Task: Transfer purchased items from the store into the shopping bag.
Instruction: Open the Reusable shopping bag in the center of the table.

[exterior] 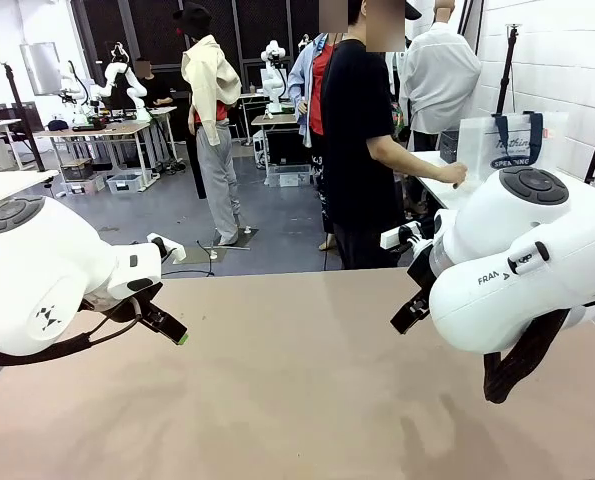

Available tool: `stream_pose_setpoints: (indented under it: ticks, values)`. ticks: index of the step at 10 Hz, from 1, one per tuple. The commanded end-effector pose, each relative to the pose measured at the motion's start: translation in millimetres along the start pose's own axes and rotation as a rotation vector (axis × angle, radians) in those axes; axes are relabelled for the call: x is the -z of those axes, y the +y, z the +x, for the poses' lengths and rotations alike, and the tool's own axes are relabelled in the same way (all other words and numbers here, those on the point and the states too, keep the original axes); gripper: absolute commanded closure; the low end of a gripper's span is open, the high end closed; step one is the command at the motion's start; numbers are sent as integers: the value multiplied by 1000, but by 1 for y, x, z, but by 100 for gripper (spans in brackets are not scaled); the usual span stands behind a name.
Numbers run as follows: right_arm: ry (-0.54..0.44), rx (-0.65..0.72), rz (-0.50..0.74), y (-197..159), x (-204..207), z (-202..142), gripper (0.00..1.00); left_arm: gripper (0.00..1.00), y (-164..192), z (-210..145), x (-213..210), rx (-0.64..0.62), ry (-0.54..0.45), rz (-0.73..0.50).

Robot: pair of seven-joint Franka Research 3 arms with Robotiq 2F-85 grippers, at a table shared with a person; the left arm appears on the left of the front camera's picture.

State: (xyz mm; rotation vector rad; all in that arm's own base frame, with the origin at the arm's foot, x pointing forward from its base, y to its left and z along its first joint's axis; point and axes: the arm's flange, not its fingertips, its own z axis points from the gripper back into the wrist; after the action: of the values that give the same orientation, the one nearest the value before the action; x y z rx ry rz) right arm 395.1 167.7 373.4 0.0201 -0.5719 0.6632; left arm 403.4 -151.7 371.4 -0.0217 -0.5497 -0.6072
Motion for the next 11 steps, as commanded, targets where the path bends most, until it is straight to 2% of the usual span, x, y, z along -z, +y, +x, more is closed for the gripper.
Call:
stream_pose_setpoints:
  ticks: [1, 11]
  values:
    - [0, 0, 0, 0, 0, 0, 0, 0, 1, 0, 0, -1, 0, 0]
    - [0, 0, 0, 0, 0, 0, 0, 0, 1, 0, 0, -1, 0, 0]
